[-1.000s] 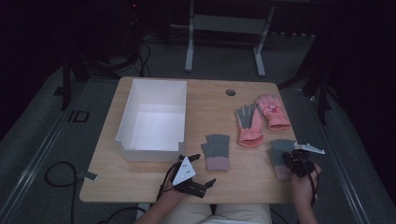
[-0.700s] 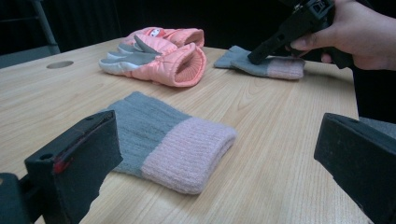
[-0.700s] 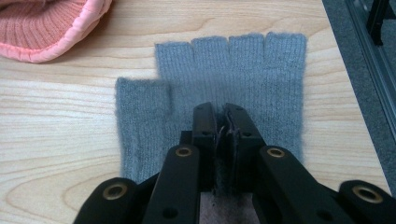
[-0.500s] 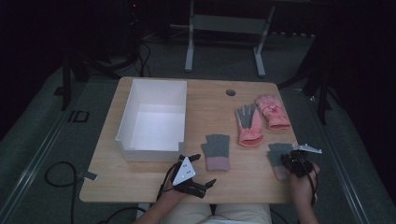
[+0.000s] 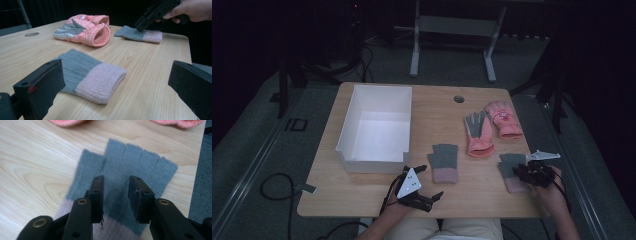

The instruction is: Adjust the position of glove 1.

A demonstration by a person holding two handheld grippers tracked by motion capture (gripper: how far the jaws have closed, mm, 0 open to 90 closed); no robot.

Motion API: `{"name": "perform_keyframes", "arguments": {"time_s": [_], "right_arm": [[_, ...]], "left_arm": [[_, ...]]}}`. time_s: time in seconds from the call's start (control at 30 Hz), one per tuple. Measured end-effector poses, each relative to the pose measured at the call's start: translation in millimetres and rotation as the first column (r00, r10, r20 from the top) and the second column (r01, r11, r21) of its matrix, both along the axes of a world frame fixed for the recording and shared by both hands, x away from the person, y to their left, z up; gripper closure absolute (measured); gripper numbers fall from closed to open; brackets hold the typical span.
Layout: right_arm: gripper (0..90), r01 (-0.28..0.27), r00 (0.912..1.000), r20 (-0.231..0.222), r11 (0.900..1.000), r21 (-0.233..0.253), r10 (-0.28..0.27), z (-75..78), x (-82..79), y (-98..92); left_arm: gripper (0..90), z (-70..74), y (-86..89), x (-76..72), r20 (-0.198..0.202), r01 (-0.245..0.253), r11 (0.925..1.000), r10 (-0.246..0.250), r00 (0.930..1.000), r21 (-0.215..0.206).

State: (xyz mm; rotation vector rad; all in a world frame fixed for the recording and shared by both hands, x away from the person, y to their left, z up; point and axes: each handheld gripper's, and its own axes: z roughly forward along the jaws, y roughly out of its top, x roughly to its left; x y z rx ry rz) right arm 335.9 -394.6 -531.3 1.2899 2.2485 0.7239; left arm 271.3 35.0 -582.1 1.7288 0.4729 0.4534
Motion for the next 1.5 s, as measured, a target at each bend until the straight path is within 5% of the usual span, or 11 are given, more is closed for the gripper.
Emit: {"name": "perform_keyframes", "arguments": {"time_s": [0.17,0.3,0.37,0.57,0.67,0.8,1.03,1.2,1.5], "right_arm": [[64.0,0.009,0.9999,-0.014,1.000,0.027,-0.009,-11.8,-1.2,-1.7],[72.7,0.038,0.9992,-0.011,0.998,0.055,-0.038,-15.5,-2.0,-2.8],[82.1,0.049,0.9988,0.002,0.998,0.027,-0.049,-16.0,-3.9,1.4],[85.2,0.135,0.9909,0.004,0.991,0.017,-0.135,-15.0,-3.7,10.3],[85.5,0.189,0.9819,0.015,0.982,0.007,-0.189,-7.4,-7.4,15.1],[85.5,0.259,0.9639,0.049,0.964,0.052,-0.262,9.3,-15.3,19.4],[85.5,0.274,0.9534,0.100,0.956,0.106,-0.285,47.1,-21.2,39.1],[85.4,0.235,0.9602,0.126,0.965,0.116,-0.249,64.8,-23.1,62.2],[85.4,0.157,0.9747,0.140,0.980,0.123,-0.174,72.3,-14.4,104.6]], "left_arm": [[0.0,0.0,0.2,0.0,0.000,0.000,1.0000,0.000,1.0000,0.000],[0.0,-0.2,0.4,-0.5,0.003,0.002,1.0000,-0.002,1.0000,-0.003],[0.0,-0.1,0.2,-0.5,0.003,0.002,1.0000,-0.002,1.0000,-0.002],[0.0,-0.1,0.3,-0.5,0.002,-0.001,1.0000,0.001,1.0000,-0.004],[0.0,-0.2,0.5,-0.7,0.004,-0.002,1.0000,0.002,1.0000,-0.006],[0.0,-0.2,0.1,-1.3,0.013,-0.003,1.0000,0.003,0.9999,-0.001],[0.0,-0.2,0.0,-1.0,0.013,-0.007,1.0000,0.007,0.9999,-0.002],[0.0,-0.1,0.7,-0.4,0.000,0.000,1.0000,0.000,1.0000,-0.004],[0.0,-0.1,1.8,0.0,-0.014,-0.003,0.9999,0.002,0.9999,-0.011]]}}
